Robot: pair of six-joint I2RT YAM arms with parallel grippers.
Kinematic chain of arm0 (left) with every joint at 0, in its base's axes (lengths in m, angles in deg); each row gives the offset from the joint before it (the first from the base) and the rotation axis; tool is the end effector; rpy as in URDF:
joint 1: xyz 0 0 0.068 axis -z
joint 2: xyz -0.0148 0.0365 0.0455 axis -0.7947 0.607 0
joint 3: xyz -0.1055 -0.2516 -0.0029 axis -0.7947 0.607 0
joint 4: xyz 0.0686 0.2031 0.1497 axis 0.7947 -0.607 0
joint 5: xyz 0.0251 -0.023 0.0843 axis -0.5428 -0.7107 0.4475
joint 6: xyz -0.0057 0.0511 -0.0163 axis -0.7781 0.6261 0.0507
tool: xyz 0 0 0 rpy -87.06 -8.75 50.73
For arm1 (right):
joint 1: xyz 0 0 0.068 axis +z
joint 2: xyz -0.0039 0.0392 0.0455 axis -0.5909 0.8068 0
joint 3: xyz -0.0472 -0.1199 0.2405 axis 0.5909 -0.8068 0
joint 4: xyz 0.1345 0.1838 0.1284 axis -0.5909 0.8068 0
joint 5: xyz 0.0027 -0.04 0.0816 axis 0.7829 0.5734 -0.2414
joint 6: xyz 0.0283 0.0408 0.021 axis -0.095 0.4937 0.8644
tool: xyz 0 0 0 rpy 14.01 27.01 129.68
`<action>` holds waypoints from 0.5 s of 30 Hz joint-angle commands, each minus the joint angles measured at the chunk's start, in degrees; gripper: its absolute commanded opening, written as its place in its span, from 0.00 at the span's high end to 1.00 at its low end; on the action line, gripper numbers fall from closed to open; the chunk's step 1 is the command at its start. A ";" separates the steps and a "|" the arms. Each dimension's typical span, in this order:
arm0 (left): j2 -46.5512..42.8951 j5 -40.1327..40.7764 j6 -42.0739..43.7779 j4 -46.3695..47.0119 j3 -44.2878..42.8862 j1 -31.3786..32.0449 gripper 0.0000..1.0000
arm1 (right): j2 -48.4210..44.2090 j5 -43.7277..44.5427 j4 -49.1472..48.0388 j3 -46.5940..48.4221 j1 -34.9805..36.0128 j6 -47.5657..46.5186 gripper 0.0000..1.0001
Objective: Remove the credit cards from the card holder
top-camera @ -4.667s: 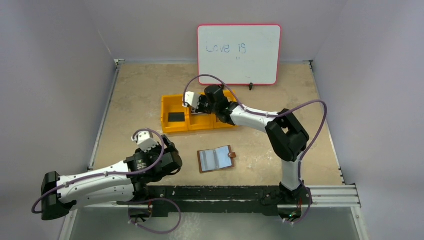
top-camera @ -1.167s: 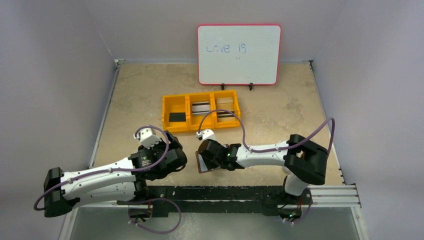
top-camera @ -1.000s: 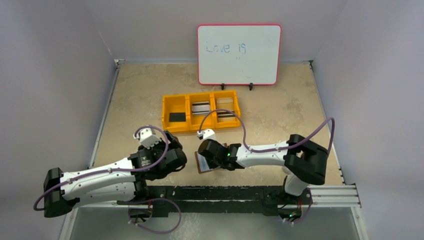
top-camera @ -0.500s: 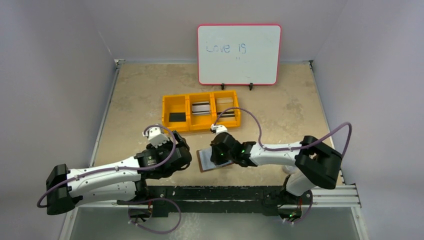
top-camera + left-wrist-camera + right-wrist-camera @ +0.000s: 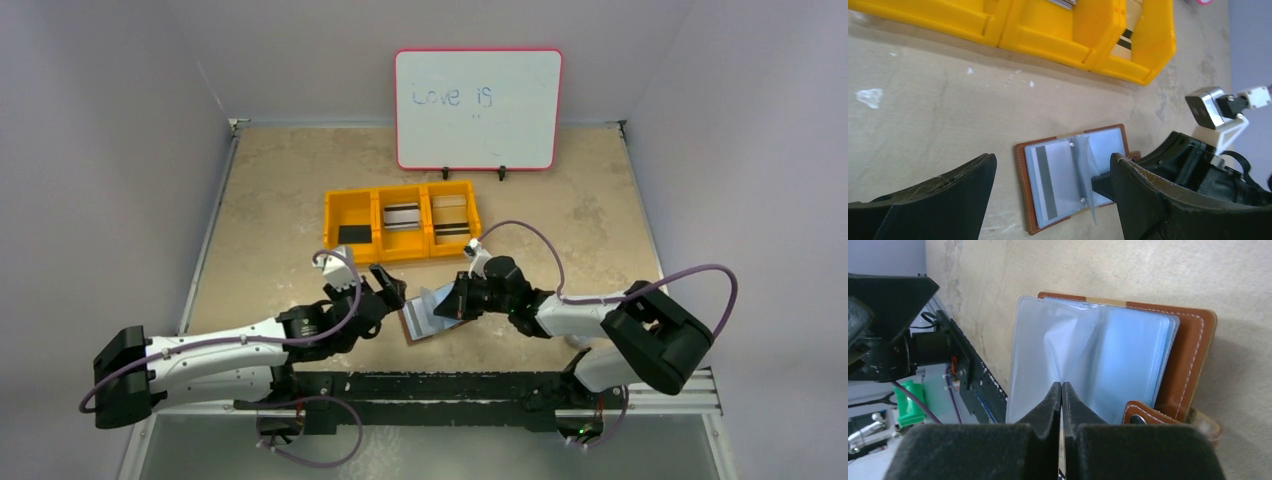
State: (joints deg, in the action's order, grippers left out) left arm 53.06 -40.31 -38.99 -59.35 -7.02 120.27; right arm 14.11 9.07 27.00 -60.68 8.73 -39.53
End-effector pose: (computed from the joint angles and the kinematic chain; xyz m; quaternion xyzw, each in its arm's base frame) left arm 0.0926 -0.1576 0.2145 -0.2094 0.8286 -0.2364 0.4623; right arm 0.1699 0.1852 0.1506 -0.0667 0.8380 0.4699 0.2692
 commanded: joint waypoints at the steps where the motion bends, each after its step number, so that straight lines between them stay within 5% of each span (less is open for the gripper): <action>1: 3.73 -7.28 5.53 16.47 0.89 0.05 0.16 | 0.53 -6.92 -11.30 -2.26 -2.09 4.09 1.00; 15: 21.06 -17.43 2.90 36.49 -1.16 -1.07 0.20 | 2.43 -6.78 -14.75 -5.09 -3.97 7.17 0.96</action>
State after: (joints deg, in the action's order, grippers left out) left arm 73.04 -55.11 -35.97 -33.07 -6.40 119.94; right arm 16.49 3.46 16.27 -65.33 5.32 -33.71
